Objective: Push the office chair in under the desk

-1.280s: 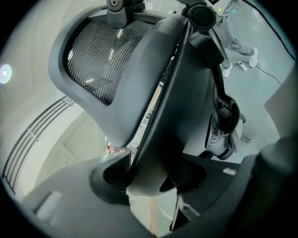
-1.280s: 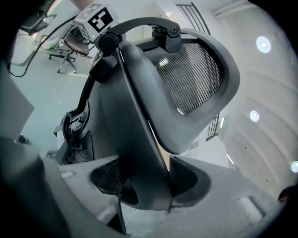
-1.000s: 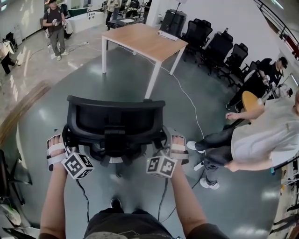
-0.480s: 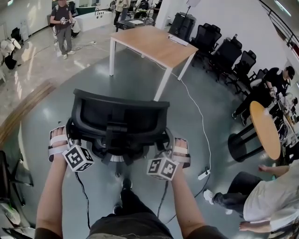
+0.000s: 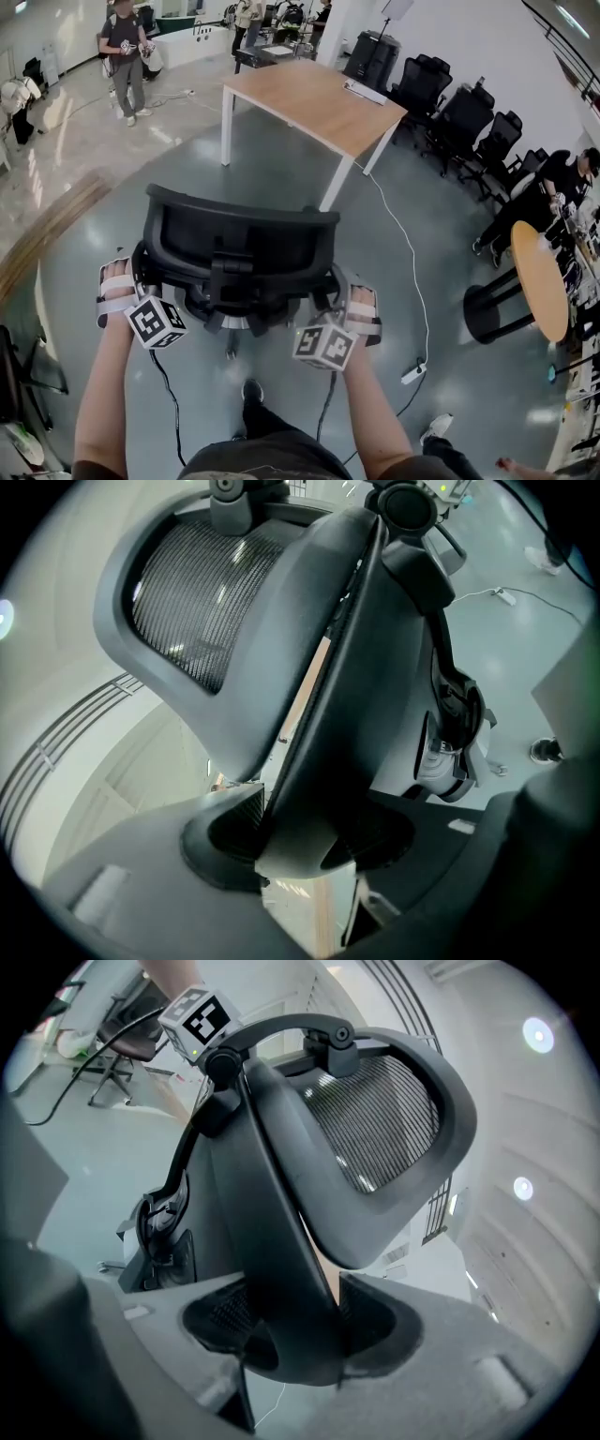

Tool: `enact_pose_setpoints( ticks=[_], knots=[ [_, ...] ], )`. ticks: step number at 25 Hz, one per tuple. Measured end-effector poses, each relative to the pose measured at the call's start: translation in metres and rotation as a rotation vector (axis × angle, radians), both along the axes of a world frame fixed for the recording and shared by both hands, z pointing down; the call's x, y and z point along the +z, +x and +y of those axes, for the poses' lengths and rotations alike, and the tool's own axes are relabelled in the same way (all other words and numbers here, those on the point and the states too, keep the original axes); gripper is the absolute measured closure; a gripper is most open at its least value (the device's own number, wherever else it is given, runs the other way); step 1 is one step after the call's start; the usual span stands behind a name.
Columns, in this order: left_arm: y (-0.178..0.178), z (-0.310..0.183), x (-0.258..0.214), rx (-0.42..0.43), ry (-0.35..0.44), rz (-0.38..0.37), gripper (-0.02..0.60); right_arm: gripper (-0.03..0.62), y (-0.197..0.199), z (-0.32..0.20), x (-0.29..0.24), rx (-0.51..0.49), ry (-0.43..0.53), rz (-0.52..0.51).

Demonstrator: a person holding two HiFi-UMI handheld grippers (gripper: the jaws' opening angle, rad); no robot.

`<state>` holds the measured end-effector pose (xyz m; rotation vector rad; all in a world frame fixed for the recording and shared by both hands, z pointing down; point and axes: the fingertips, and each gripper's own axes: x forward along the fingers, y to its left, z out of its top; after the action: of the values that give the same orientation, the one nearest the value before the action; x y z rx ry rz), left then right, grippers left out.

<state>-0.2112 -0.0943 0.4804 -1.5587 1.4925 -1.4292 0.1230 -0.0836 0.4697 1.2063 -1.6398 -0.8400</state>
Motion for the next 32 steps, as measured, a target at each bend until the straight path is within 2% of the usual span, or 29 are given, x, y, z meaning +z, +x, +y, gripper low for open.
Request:
enact_pose_setpoints(
  ticks=[9,17,32],
  knots=[
    [-0.003,-0.085,-0.001,0.002,-0.014,0.001,0.325,0.358,-0.003,-0.078,-0.003,0.020,0.004,-0.001],
    [-0.005,-0.151,-0.004,0.044,0.001,0.003,0.325,0.358,-0.006,-0.132,-0.008,0.067,0.006,-0.005],
    [-0.008,-0.271,-0.005,0.211,0.031,-0.015,0.325,0.345,-0.010,-0.225,-0.001,0.224,0.054,-0.015]
  ],
)
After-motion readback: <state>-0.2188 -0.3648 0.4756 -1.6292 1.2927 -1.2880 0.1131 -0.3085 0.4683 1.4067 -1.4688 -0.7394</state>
